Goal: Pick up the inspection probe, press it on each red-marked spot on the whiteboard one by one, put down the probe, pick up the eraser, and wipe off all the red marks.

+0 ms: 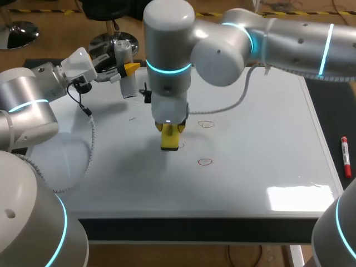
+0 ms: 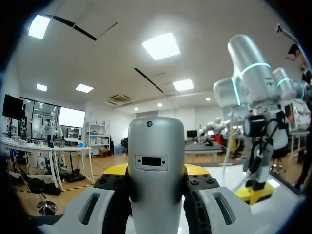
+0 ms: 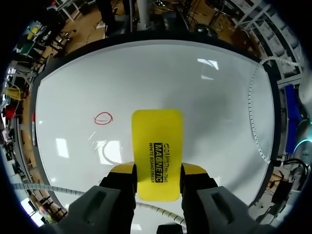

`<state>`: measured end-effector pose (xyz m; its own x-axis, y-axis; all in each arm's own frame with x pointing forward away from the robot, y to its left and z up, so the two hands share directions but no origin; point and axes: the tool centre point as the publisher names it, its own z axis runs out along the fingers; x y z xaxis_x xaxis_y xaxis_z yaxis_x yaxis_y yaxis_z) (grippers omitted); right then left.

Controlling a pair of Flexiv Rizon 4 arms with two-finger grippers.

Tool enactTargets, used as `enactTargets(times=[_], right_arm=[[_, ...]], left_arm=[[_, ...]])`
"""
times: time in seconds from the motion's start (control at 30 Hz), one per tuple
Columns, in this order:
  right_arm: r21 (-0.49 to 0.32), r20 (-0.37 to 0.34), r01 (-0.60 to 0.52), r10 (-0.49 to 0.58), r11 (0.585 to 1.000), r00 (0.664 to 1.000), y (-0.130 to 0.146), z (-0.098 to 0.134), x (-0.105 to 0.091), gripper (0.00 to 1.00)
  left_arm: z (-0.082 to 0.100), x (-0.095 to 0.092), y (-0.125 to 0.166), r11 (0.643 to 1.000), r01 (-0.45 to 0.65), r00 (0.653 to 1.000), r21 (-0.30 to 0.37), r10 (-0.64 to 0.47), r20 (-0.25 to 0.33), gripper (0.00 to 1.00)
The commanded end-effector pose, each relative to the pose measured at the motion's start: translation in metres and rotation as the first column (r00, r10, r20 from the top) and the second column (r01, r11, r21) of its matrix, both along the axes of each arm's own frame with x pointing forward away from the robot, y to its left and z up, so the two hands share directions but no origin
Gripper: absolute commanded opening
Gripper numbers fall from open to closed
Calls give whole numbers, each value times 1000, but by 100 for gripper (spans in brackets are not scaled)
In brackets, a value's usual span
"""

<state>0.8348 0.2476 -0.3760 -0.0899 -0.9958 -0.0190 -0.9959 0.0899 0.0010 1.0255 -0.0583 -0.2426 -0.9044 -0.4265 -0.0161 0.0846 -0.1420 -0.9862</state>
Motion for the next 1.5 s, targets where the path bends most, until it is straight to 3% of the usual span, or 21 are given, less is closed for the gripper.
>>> enactTargets(times=[0.03, 0.6, 1.1, 1.5], right_arm=[[-4, 5, 0, 0, 1000, 1000, 6, -10, -3, 0], [-7, -54, -41, 40, 999, 998, 16, -41, -12, 0], [-33, -89, -36, 32, 999, 995, -1, -64, -14, 0], [-69, -97, -4, -3, 998, 995, -30, -75, -11, 0]], left_arm=[[0, 0, 0, 1000, -1, 1000, -2, 1, 2, 0], [0, 0, 0, 1000, -1, 1000, -2, 1, 2, 0], [0, 0, 0, 1000, -1, 1000, -2, 1, 2, 0], [0, 0, 0, 1000, -1, 1000, -2, 1, 2, 0]])
